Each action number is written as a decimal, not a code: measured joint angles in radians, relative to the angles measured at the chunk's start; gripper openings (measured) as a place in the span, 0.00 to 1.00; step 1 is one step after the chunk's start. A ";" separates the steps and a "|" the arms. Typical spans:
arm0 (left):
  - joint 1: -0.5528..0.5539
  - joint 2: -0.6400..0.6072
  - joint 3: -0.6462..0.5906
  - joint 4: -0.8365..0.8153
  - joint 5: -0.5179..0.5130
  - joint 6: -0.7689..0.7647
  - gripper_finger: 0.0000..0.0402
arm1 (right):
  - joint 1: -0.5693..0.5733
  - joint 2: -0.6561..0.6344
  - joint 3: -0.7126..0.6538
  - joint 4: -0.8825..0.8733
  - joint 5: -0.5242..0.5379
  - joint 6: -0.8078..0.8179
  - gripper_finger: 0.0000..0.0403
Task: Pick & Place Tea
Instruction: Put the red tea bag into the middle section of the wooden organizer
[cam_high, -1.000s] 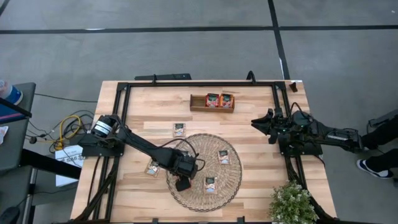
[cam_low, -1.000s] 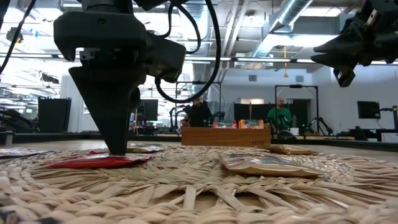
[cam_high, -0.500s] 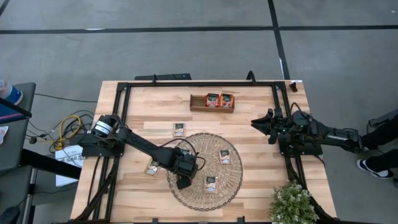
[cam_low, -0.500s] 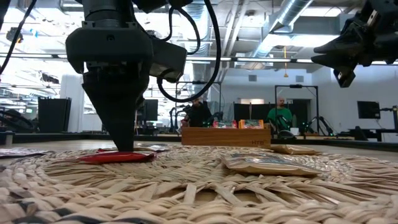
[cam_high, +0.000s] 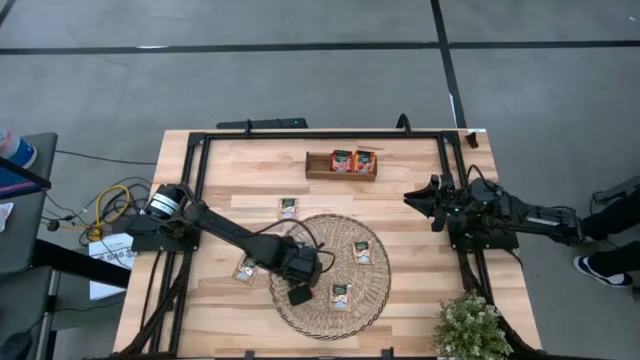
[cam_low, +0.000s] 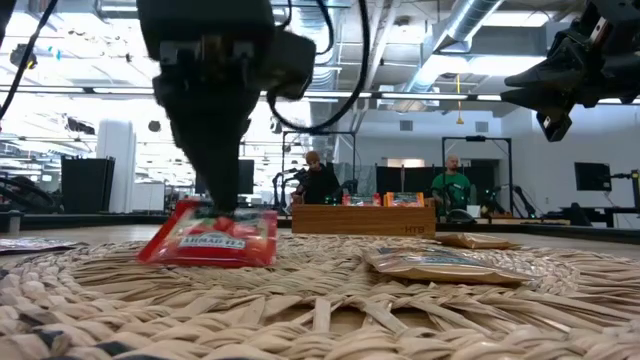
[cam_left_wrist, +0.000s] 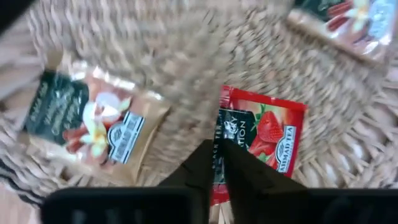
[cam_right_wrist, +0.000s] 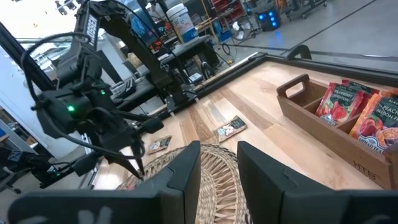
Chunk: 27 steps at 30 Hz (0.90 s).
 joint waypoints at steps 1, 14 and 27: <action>0.000 0.000 0.008 0.000 -0.002 0.012 0.04 | 0.000 0.000 0.000 0.000 0.000 0.000 0.24; -0.008 -0.002 0.028 -0.005 -0.011 -0.010 0.00 | 0.000 0.000 0.000 0.000 0.000 0.001 0.24; -0.033 -0.002 0.028 -0.004 -0.011 -0.024 0.00 | 0.000 0.000 0.000 0.000 0.000 0.001 0.24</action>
